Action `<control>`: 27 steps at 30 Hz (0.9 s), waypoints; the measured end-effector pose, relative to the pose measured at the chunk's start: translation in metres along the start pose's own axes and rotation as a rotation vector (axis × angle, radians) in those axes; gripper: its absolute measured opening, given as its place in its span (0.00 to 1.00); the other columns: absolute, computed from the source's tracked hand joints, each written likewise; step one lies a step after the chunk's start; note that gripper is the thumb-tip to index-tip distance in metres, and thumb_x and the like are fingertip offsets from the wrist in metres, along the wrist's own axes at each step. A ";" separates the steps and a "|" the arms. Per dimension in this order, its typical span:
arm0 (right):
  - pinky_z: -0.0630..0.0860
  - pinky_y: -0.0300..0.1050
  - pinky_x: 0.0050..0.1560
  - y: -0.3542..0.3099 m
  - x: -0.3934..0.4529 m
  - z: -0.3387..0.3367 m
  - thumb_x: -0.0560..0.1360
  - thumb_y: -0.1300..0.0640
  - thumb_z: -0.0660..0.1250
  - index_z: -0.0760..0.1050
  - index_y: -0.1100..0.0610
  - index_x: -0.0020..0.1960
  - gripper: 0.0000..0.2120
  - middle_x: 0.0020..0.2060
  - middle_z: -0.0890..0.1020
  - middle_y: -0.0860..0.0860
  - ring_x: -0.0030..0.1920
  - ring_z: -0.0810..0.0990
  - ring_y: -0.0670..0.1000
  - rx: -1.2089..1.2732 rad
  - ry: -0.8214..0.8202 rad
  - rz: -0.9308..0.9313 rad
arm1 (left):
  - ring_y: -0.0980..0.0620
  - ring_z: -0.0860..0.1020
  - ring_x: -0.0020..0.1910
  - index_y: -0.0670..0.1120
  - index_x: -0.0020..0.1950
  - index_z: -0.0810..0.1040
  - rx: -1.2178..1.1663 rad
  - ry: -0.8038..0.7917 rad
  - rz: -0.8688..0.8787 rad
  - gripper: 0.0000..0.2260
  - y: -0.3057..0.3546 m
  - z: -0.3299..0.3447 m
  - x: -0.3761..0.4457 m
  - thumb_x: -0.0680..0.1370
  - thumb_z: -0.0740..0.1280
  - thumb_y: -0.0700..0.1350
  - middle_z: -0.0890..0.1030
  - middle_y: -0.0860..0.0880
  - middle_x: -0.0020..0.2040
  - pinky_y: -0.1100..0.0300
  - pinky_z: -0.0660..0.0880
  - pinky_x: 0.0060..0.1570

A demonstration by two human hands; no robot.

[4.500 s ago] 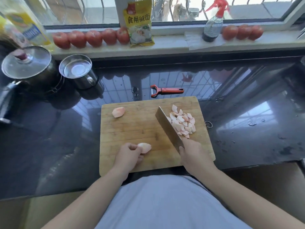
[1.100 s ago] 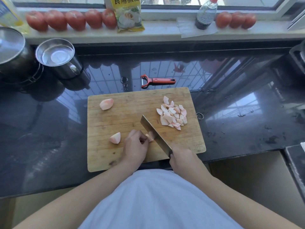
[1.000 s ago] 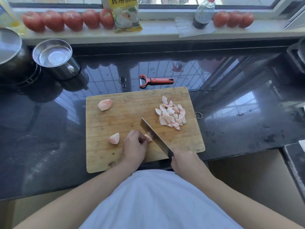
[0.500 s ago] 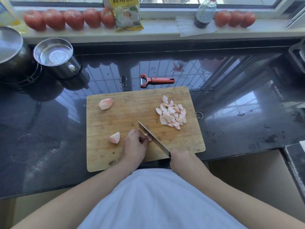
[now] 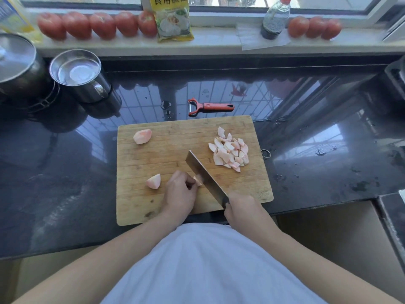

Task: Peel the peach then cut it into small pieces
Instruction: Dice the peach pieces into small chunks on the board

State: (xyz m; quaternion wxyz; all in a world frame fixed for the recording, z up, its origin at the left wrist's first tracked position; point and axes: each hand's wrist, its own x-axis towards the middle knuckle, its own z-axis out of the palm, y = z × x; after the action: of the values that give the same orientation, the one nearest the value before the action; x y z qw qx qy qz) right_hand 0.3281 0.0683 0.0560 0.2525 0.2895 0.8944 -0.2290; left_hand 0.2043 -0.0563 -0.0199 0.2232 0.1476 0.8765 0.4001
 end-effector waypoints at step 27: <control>0.69 0.50 0.39 -0.026 0.024 0.004 0.81 0.62 0.56 0.68 0.57 0.49 0.04 0.46 0.82 0.59 0.46 0.80 0.63 -0.081 0.034 -0.085 | 0.50 0.76 0.48 0.46 0.37 0.79 0.011 -0.022 -0.025 0.10 0.004 0.000 0.001 0.76 0.73 0.37 0.79 0.48 0.47 0.63 0.66 0.46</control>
State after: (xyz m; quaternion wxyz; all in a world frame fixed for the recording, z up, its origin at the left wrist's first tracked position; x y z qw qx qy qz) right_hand 0.2959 0.0569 0.0462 0.2386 0.2448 0.9186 -0.1982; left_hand 0.2036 -0.0537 -0.0171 0.2370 0.1423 0.8780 0.3908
